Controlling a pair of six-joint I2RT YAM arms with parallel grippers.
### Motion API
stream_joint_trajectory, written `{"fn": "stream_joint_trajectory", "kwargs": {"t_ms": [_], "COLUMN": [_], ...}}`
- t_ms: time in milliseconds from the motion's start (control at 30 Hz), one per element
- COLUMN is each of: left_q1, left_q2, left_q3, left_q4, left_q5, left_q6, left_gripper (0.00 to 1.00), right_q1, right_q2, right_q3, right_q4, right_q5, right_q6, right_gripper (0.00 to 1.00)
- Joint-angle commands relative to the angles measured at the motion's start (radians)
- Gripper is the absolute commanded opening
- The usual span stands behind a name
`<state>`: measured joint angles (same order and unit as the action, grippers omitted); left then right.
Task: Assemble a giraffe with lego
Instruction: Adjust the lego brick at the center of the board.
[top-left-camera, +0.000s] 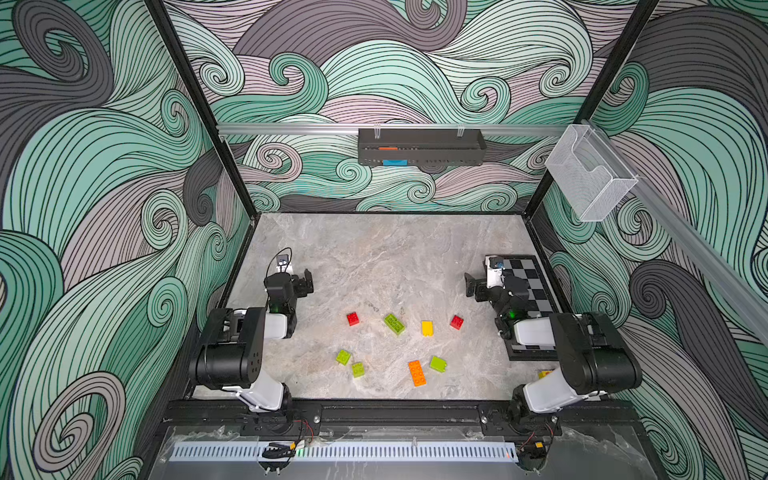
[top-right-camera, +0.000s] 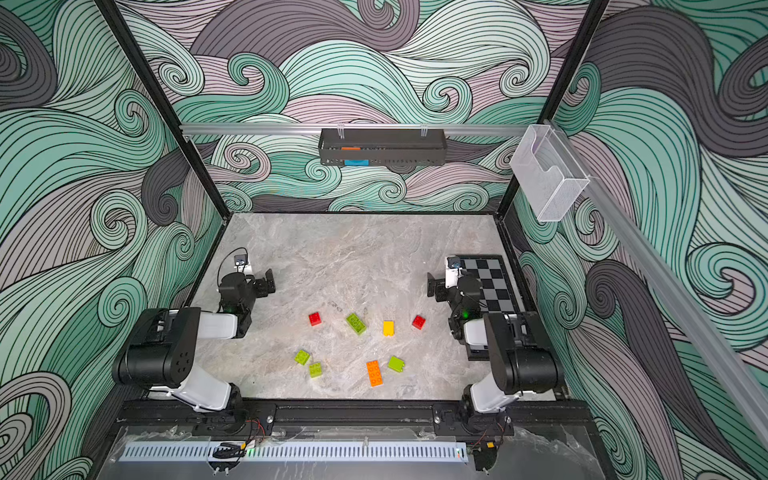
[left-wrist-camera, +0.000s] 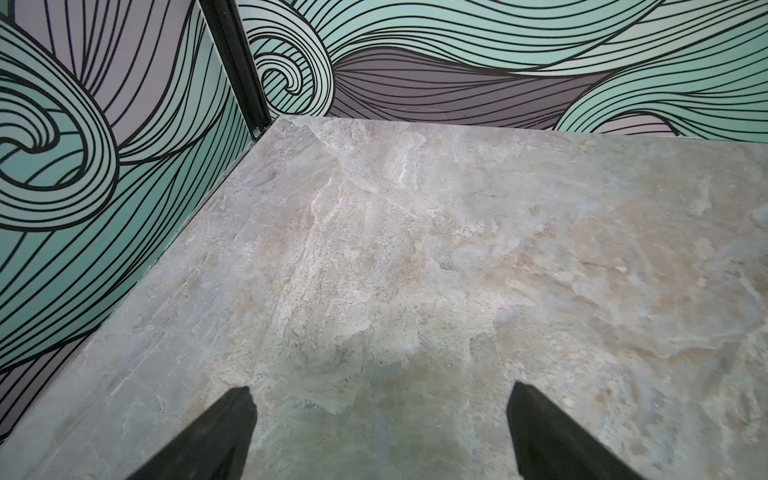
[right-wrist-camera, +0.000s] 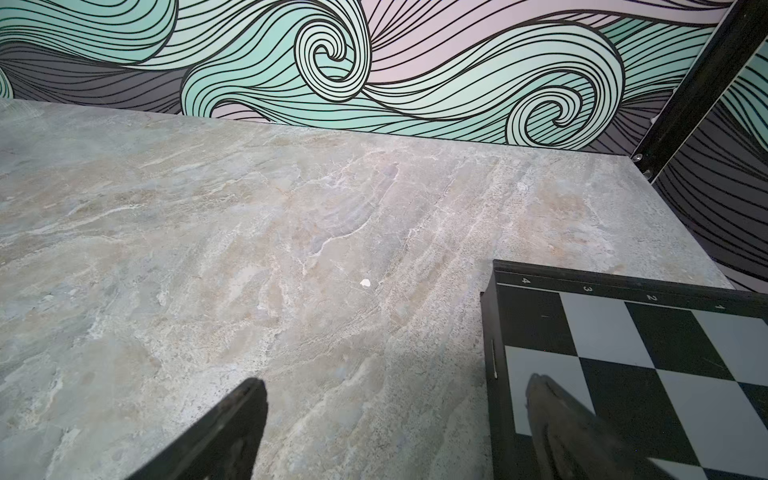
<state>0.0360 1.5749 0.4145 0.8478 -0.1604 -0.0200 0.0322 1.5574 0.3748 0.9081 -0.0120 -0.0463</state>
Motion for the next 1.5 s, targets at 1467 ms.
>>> {"fn": "stream_joint_trajectory", "kwargs": {"t_ms": [1467], "left_q1": [-0.016], "left_q2": [-0.377], "left_q3": [0.651], "left_q4": [-1.404], "left_q5": [0.367], "left_q6": [-0.030], "left_gripper": [0.99], "right_q1": [-0.030], "right_q2": [-0.494], "right_q3": [0.418], "right_q4": [-1.180], "right_q5": [-0.194], "right_q6": [0.521], "right_gripper": [0.99]}}
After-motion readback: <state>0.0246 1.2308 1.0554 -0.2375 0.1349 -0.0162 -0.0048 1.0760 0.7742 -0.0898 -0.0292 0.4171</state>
